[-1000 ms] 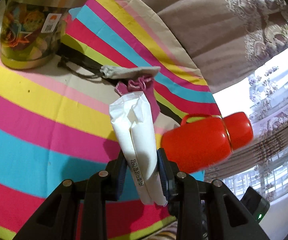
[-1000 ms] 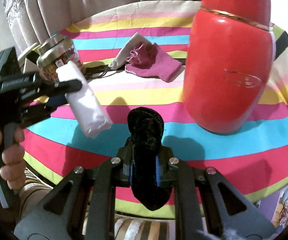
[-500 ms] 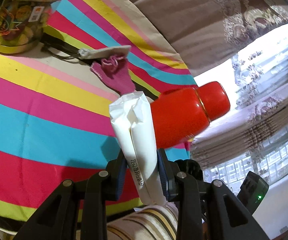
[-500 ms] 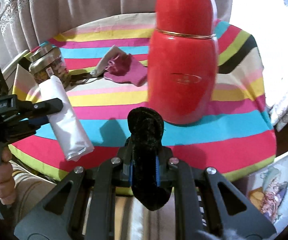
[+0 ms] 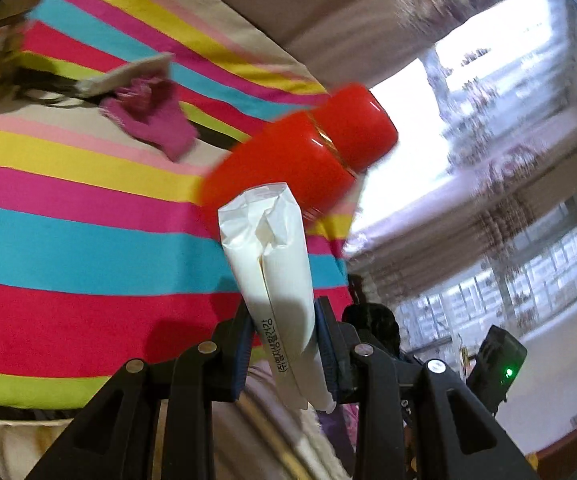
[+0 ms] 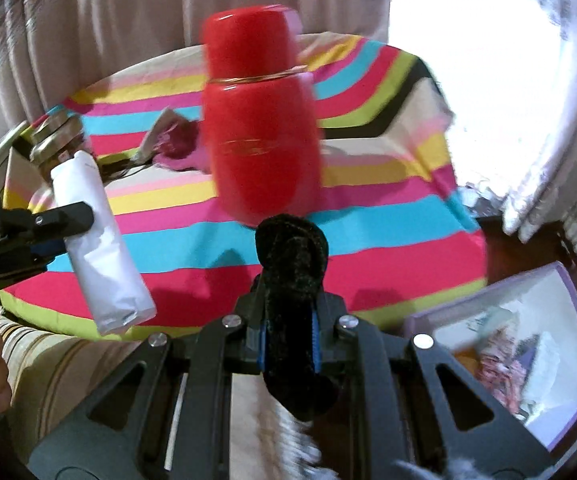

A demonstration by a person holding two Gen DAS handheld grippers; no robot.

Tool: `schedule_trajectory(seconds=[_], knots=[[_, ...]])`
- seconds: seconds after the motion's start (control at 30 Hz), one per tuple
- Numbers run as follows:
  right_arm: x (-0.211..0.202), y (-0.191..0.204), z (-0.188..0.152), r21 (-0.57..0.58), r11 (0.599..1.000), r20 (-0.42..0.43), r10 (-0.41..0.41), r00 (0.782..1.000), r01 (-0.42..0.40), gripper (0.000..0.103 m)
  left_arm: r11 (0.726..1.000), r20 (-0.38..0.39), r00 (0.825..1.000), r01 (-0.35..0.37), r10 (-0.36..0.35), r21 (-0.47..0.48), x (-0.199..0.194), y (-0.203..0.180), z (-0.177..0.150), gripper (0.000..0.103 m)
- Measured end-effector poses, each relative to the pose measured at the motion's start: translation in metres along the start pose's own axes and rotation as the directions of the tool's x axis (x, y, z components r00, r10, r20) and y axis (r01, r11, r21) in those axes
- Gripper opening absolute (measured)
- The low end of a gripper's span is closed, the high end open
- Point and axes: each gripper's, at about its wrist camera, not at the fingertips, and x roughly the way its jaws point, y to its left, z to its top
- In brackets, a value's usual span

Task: Organize soft objects
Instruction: 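Carry the black sock and white packet into the white box and open both tools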

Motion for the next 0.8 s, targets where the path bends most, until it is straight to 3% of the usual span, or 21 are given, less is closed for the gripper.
schedule_trajectory(seconds=[0.17,0.27,0.8], knots=[[-0.021,-0.045,-0.007,0.072,0.997,0.013,-0.041,0.999,0.04,0.019,0.997,-0.069,0.997,0.042,-0.038,0.066,0.029,-0.043,-0.014,0.031],[-0.034,-0.074,-0.013,0.126,0.992,0.021,-0.027,0.999,0.024,0.019,0.993,-0.105,0.993,0.06,-0.05,0.098,0.044,-0.062,-0.023,0.031],[-0.077,-0.169,-0.038,0.261,0.943,0.01,-0.217,0.976,0.207,0.022,0.966,-0.27,0.961,0.122,-0.058,0.228,0.108,-0.141,-0.067,0.032]])
